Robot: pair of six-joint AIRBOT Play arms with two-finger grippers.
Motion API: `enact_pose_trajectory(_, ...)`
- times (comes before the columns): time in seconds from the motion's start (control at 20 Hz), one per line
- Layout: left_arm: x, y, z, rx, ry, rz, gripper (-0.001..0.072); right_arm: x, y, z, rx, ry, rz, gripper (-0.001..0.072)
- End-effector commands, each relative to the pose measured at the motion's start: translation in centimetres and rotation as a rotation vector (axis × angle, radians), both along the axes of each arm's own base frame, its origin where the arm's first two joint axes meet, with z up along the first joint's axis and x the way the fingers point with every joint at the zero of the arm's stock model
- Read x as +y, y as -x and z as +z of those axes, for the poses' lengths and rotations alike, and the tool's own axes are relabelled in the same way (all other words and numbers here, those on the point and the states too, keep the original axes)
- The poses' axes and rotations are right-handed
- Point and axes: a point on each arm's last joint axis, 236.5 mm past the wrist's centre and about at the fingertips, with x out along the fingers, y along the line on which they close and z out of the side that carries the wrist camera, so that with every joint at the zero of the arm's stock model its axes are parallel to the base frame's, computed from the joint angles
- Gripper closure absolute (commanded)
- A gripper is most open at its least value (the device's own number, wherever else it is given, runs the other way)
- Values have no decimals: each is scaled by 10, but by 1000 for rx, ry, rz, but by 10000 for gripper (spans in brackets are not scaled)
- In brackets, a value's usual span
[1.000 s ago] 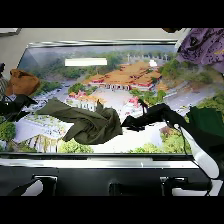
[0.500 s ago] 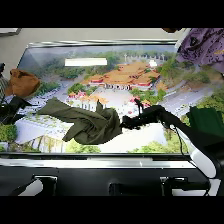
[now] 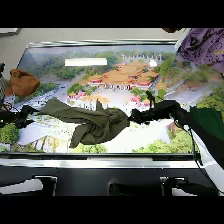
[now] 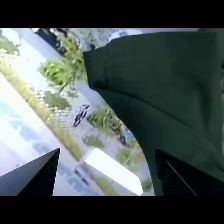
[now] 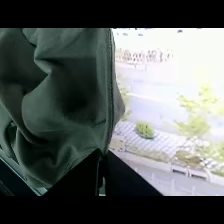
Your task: Fold the clothes and pants, and hang the long-sleeved shirts on hangers.
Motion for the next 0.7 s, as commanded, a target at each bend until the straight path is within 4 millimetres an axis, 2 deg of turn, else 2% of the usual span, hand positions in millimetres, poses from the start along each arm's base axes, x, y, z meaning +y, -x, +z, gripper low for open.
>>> enact_pose_trajectory(0.0,10,-14,-29,-17,8,44,35,-4,1,10,-3,1,-7,682)
enact_pose_trajectory(0.1,17,-21,-31,-37,-20,67,36,-3,6,11,6,-2,7,682)
enact_pose_trajectory(0.35,3,-42,-31,-102,-8,55,51,-3,11,10,30,3,16,682)
enact_pose_trajectory(0.4,0,-43,-34,-96,-7,46,114,-3,12,10,32,1,19,682)
enact_pose_trajectory(0.5,-7,-44,-42,-81,4,32,144,-2,14,10,37,-1,24,682)
enact_pose_trajectory(0.55,-10,-44,-45,-75,9,29,319,-2,14,10,39,-2,27,683)
enact_pose_trajectory(0.6,-12,-45,-46,-75,11,29,545,-2,14,10,38,-1,25,683)
enact_pose_trajectory(0.65,-12,-48,-43,-88,8,22,695,-3,12,11,30,4,27,683)
